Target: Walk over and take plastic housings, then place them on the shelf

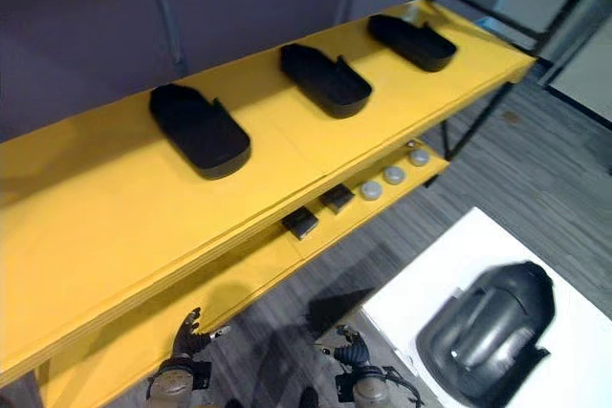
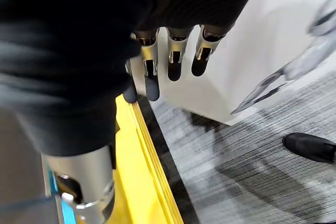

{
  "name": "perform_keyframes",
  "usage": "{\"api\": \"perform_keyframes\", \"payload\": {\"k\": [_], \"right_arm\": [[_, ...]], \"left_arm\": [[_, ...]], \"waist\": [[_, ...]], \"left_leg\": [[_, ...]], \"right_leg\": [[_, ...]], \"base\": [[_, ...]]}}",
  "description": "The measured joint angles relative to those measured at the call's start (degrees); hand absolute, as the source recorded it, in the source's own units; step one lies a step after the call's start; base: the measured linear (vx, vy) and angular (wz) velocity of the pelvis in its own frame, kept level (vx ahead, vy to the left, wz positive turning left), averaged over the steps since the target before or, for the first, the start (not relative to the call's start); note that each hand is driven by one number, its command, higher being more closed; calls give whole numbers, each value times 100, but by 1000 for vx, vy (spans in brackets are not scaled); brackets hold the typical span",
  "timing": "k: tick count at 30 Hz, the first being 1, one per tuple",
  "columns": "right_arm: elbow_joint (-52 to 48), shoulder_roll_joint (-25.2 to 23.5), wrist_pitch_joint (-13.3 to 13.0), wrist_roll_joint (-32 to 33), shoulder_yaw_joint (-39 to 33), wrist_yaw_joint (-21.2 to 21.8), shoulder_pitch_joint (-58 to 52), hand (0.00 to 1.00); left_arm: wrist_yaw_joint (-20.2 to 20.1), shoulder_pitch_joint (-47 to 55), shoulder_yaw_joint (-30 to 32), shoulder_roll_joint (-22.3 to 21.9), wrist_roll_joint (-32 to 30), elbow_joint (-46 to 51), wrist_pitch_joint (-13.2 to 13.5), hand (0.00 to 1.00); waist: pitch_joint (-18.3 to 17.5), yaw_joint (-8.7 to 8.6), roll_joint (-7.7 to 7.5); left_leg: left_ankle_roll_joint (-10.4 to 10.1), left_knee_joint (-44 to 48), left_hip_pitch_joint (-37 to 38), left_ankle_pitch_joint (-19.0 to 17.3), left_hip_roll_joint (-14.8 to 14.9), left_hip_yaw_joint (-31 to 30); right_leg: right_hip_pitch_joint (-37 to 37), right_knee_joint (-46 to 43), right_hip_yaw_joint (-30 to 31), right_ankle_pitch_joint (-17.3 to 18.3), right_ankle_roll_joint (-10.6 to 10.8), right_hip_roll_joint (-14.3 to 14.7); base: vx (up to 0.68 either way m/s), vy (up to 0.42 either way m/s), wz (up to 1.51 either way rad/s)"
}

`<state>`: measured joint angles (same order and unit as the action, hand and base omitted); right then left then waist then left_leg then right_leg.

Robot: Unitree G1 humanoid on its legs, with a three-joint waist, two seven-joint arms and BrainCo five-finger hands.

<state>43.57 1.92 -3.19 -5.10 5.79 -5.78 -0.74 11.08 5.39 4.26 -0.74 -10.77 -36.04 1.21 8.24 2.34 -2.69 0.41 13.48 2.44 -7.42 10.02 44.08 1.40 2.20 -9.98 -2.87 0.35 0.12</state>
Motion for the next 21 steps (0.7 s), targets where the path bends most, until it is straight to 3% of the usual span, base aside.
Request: {"api": "perform_keyframes", "payload": {"k": [1,2,3,4,6,8,9,10,11,12,15,18,19,21], "right_arm": [[1,-4,1,0,75,3,51,0],[20,9,6,-1,167,8,114,0],[28,-13,6,-1,205,11,116,0],[79,-37,6,-1,229,15,95,0],[255,-37,7,-1,230,15,145,0],[281,-53,19,-2,356,14,144,0],[301,-48,20,-2,356,13,146,0],[322,-15,21,-2,342,13,152,0],[409,39,23,-2,337,11,170,0],[510,59,25,-2,309,2,185,0],[521,156,25,-2,176,-20,121,0],[581,244,25,-2,-22,-53,-98,0],[669,277,25,-1,-146,-68,-209,0],[640,269,24,3,-369,-117,-335,0]], "left_arm": [[0,27,16,17,4,-32,-5,0],[-1,81,26,-2,15,-137,-21,0],[5,127,33,1,39,-122,-20,0],[9,195,103,-23,47,-136,-30,0],[30,216,105,-25,48,-192,-23,0],[26,184,103,23,47,-404,-39,0],[19,223,96,10,47,-481,-42,0],[19,217,99,-14,48,-535,-45,0],[31,215,123,-12,58,-547,-30,0],[65,225,158,22,81,-577,-19,0],[161,274,163,41,259,-649,-4,0],[221,241,157,-2,371,-842,30,0],[227,204,165,-48,446,-961,32,0],[229,150,226,-65,500,-1065,23,0]], "waist": [[9,13,8],[66,1,134],[62,12,139],[50,-18,194],[32,34,227],[80,0,182],[149,-30,188],[181,-12,220],[218,50,228],[227,93,219],[294,115,276],[317,104,455],[297,64,586],[299,28,624]], "left_leg": [[0,-26,70,-2,10,112],[-13,-81,315,-11,55,369],[-35,-68,432,-25,58,519],[-35,9,560,-25,99,617],[-36,207,605,-26,247,619],[-131,1392,390,-94,799,541],[-406,1804,248,-352,922,80],[-485,1885,194,-464,897,-251],[-477,1908,69,-614,743,-1017],[-487,1853,-68,-711,419,-1891],[-520,1312,-234,-726,-181,-3466],[-518,680,-241,-708,-264,-4155],[-510,457,-183,-614,-158,-4123],[-514,326,-40,-565,-94,-3859]], "right_leg": [[35,-161,-559,277,-307,-100],[91,-661,-1694,432,-271,-438],[95,-829,-1997,454,-225,-552],[-12,-819,-1980,361,-291,-422],[-120,-468,-1639,186,-360,-227],[-252,-139,-1278,210,-370,-40],[-296,-121,-1019,140,-470,71],[-322,-140,-839,107,-518,135],[-341,-179,-465,100,-524,243],[-373,-199,-109,96,-518,303],[-439,-171,375,98,-516,347],[-459,-171,662,69,-473,499],[-485,-174,779,64,-466,622],[-556,-124,920,46,-430,632]], "base": [[-103,-72,-145],[-37,13,-117],[-58,-14,-123],[-1,-39,-89],[-26,-146,-98],[-76,-195,-106],[-55,-108,-80],[-76,-61,-123],[-70,0,-154],[-62,13,-160],[-21,27,-154],[13,89,-96],[31,124,-65],[100,132,-75]]}}
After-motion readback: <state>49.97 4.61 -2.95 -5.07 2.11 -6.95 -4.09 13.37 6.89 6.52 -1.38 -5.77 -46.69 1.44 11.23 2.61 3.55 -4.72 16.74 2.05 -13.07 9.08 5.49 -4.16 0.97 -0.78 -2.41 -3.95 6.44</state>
